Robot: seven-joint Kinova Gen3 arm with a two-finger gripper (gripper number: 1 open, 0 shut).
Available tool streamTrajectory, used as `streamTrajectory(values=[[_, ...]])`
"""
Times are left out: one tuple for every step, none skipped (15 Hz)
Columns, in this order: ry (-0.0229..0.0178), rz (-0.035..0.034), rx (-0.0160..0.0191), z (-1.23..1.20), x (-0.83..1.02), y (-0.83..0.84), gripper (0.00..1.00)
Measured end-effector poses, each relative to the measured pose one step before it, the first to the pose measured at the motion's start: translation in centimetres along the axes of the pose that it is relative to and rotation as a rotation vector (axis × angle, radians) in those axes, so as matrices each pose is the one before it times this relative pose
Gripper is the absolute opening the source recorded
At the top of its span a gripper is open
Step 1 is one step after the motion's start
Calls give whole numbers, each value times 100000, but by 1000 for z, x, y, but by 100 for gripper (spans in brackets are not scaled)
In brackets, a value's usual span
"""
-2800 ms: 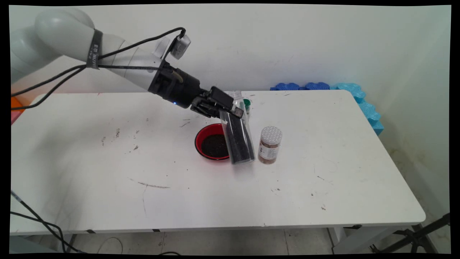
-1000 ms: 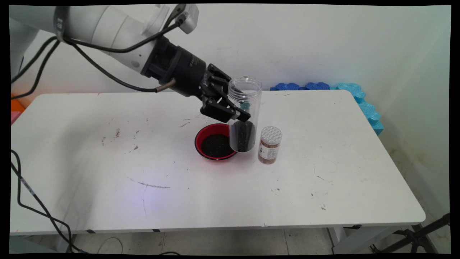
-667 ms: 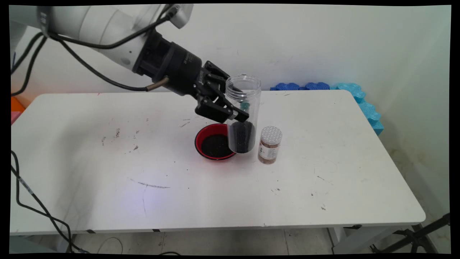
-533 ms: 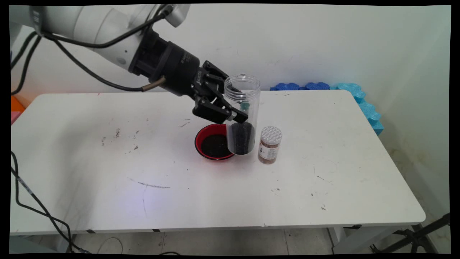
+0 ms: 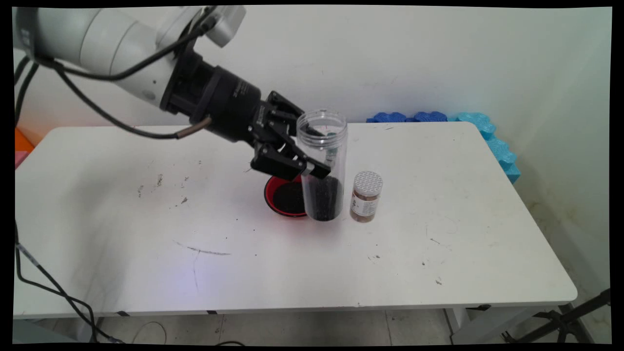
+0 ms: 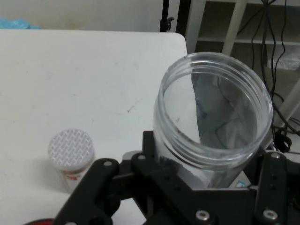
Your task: Place the picked object on the table
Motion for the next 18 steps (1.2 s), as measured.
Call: streamTrajectory(values=[[-47, -82, 226, 154, -550, 164, 0], [-166, -18, 159, 157, -399, 110, 0], [-133, -157, 421, 286, -615, 105, 0], [-179, -145, 375, 213, -444, 72, 0], [-97, -413, 707, 352, -661, 53, 0], [-268, -663, 846, 471, -798, 26, 0], [-186, -1021, 869, 434, -854, 7, 0], [-295, -967, 610, 379, -878, 31, 0], [-242, -913, 467, 237, -755, -10, 0], [-385, -858, 404, 149, -897, -21, 0], [-525, -588, 412, 64, -904, -42, 0], [-413, -436, 456, -11, -767, -81, 0], [-481, -543, 709, -52, -910, -136, 0], [-408, -499, 796, -64, -898, -159, 0], [-340, -473, 668, -48, -743, -143, 0], [-245, -585, 908, -44, -864, -194, 0], [-111, -702, 800, -24, -829, -169, 0], [-55, -633, 594, -16, -666, -127, 0]])
